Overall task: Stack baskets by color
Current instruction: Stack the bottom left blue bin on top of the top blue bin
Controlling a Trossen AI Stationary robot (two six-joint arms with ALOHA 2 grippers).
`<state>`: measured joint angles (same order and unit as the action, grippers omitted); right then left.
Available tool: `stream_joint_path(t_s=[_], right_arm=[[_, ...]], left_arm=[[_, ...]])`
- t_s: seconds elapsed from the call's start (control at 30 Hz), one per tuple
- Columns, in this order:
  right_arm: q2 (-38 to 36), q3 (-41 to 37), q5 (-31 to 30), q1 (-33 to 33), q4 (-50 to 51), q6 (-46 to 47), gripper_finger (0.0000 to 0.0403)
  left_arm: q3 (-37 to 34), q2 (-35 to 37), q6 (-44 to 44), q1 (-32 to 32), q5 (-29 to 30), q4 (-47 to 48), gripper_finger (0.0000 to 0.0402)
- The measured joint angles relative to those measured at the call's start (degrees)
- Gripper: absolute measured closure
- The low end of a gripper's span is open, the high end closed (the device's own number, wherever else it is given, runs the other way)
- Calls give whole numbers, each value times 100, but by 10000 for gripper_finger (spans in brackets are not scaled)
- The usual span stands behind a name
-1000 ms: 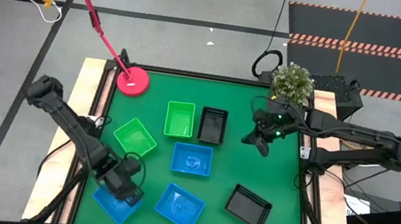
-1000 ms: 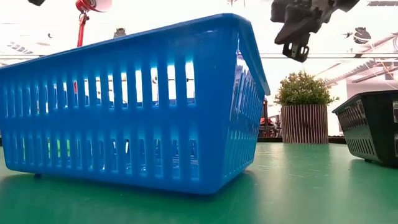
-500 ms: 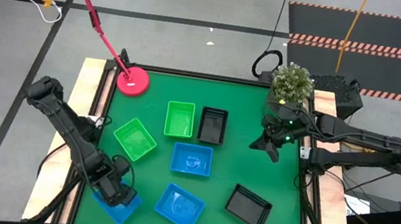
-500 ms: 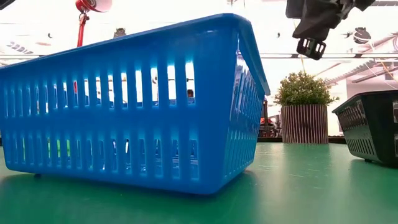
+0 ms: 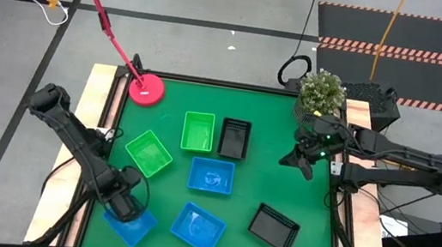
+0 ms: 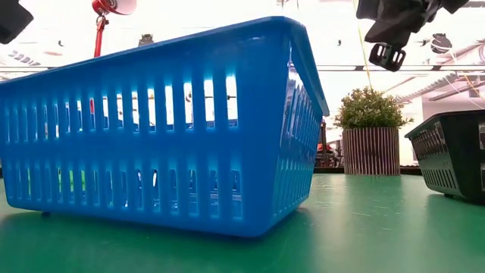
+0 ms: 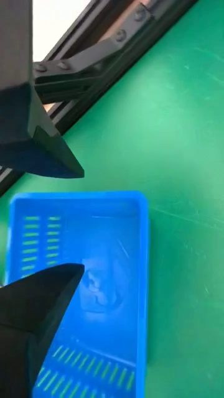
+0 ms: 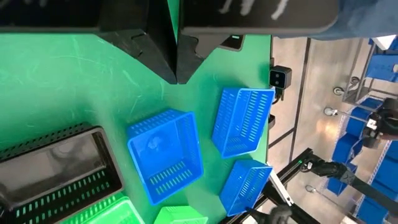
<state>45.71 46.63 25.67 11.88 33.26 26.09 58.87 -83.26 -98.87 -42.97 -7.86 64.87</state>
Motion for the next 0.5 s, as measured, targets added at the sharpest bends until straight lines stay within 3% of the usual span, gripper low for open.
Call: stream_joint_path(t_s=[0.5], right_arm=[[-146, 0, -9, 0, -2, 381, 403]], left_arm=[[-995, 2, 277, 29, -56, -1125, 281]])
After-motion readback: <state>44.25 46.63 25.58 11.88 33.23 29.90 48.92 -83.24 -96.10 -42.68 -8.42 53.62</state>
